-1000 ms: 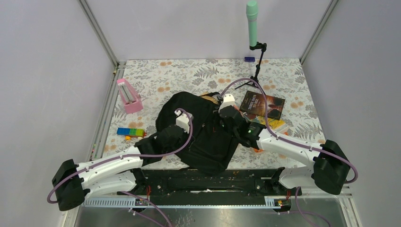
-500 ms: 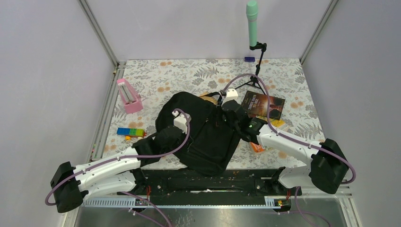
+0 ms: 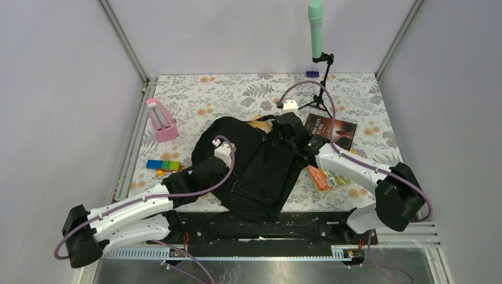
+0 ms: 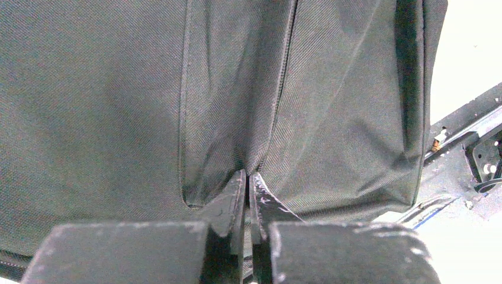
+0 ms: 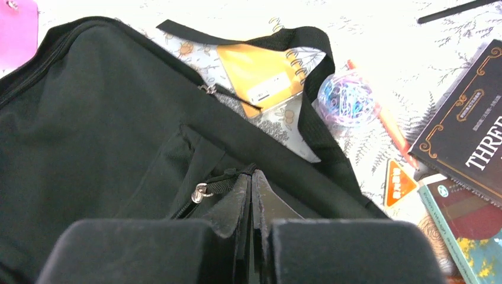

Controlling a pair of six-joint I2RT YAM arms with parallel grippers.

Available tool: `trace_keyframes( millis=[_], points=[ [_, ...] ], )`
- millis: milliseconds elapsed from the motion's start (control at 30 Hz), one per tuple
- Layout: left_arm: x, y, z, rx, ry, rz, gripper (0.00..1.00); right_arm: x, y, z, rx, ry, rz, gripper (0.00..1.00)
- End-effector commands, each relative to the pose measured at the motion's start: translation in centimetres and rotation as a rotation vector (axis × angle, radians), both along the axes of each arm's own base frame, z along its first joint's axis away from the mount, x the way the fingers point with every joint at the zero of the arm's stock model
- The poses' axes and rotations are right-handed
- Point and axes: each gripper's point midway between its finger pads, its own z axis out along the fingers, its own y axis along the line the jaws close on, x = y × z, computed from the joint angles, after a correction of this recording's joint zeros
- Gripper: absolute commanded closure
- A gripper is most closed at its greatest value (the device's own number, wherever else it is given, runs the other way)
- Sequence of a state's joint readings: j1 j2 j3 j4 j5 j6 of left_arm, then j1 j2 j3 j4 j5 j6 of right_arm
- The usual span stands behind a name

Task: Pack the student bag
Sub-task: Unzip the student bag at the center of the board.

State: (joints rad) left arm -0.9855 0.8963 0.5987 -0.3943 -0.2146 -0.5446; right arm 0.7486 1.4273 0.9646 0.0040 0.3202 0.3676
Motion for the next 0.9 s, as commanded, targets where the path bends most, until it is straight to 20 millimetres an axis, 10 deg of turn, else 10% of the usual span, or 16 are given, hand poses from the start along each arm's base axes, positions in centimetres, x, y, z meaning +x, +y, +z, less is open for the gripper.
trace_keyframes(
  millis=[0,367,600,867],
  points=[
    [-1.3,1.1,0.0,0.035,0.053,-0.005,1.0,3.6,-1.4,2.6,-0.024,-0.087,-0.088,1.0],
    [-1.5,1.1,1.7,-0.015,0.034,-0.004,1.0,2.8,1.4,2.5,0.084,-0.03,0.018,1.0],
    [1.8,-0.9,6.4,-0.065,-0.115,0.021,0.37,0.1,2.3,2.0,0.104,0.041,0.086,1.0],
    [6.7,-3.1,7.1,0.084,-0.166,0.05,0.29,-1.3,1.5,1.7,0.089,0.048,0.101,1.0]
  ],
)
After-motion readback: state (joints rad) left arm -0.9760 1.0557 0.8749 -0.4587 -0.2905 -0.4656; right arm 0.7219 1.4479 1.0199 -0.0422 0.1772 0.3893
